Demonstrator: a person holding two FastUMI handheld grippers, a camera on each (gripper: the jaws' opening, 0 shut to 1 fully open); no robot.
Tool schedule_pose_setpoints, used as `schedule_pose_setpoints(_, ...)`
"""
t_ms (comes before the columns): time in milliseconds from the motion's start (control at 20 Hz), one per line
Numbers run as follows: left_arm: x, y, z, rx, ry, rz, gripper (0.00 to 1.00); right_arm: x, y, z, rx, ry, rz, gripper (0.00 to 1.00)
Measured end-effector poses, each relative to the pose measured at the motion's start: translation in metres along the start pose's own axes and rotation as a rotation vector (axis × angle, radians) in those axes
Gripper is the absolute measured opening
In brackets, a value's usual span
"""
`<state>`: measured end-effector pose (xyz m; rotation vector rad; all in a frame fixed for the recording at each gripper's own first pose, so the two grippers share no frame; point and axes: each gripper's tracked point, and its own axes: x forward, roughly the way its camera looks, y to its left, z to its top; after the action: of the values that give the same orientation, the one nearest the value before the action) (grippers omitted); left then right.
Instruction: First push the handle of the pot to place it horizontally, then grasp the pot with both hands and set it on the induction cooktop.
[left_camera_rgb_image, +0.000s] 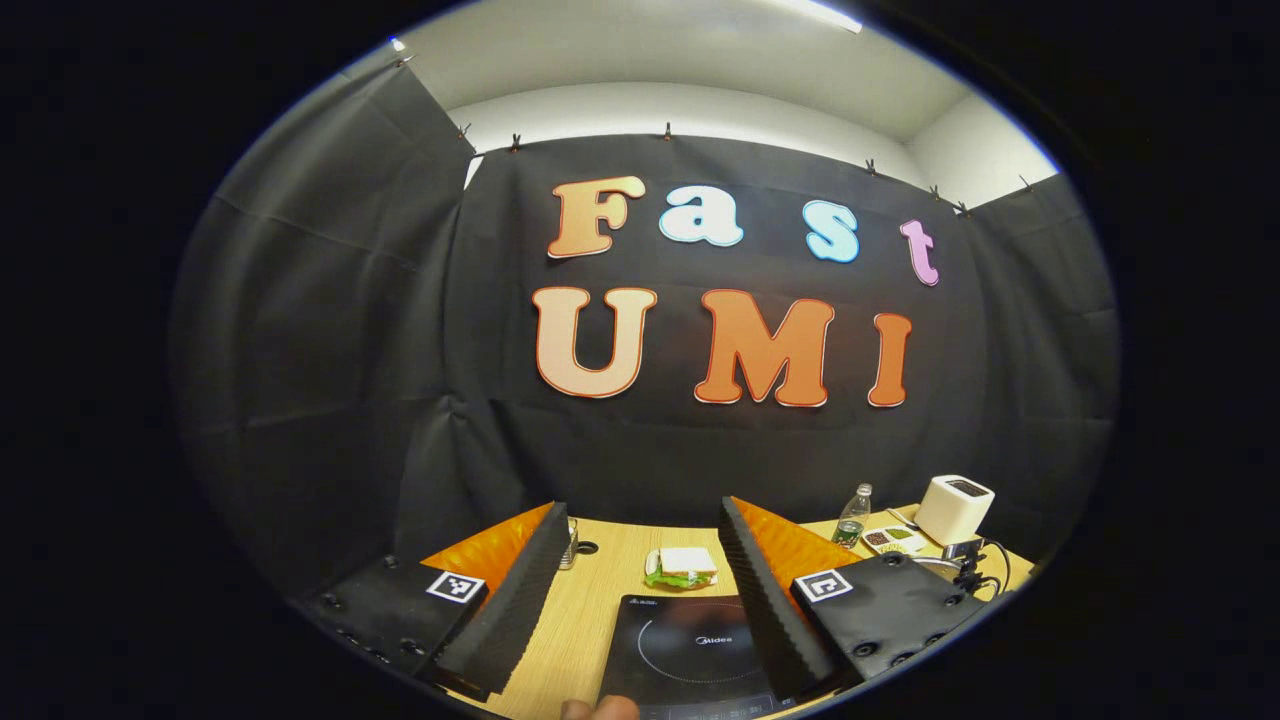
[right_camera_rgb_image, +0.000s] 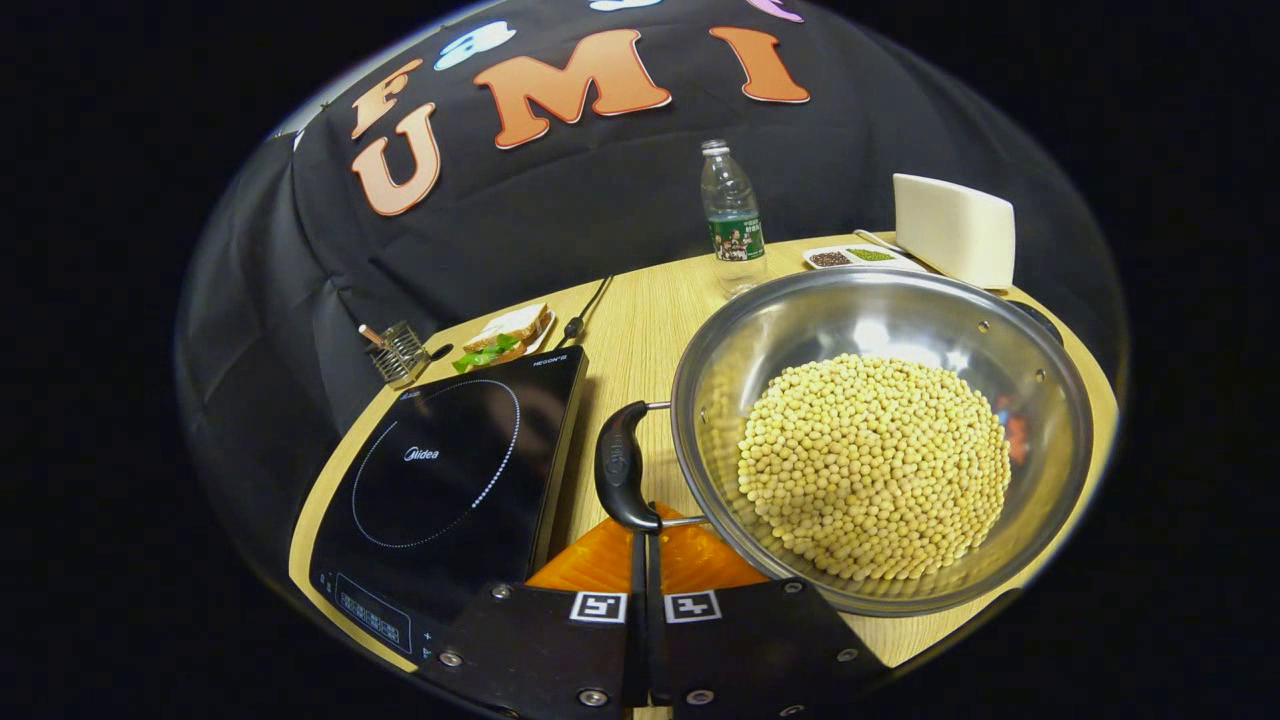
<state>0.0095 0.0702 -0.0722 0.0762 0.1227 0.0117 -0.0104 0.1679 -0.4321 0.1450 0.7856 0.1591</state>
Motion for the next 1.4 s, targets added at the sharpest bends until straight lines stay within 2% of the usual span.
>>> schedule_pose_setpoints(250,-0.007,-0.012,0.002,0.004,-0.013,-0.019,0.97,-0.021,0.001,-0.001,0.011,-0.006,0.03,0.0)
schedule_pose_setpoints(800,-0.019,-0.092,-0.013,0.002,0.0,-0.142,0.96,-0.105,-0.019,0.005,-0.031,-0.08,0.115,0.0)
schedule_pose_setpoints(950,-0.017,-0.125,-0.039,-0.015,0.052,-0.191,0.97,-0.124,-0.043,0.019,-0.042,-0.118,0.111,0.0)
schedule_pose_setpoints(1100,-0.008,-0.167,-0.065,-0.06,0.093,-0.265,0.97,-0.135,-0.077,0.036,-0.037,-0.17,0.075,0.0)
schedule_pose_setpoints(1200,-0.001,-0.188,-0.089,-0.079,0.141,-0.286,0.98,-0.137,-0.106,0.048,-0.03,-0.195,0.031,0.0)
schedule_pose_setpoints(1400,0.015,-0.218,-0.138,-0.04,0.227,-0.295,0.99,-0.136,-0.158,0.068,0.026,-0.231,-0.028,0.0)
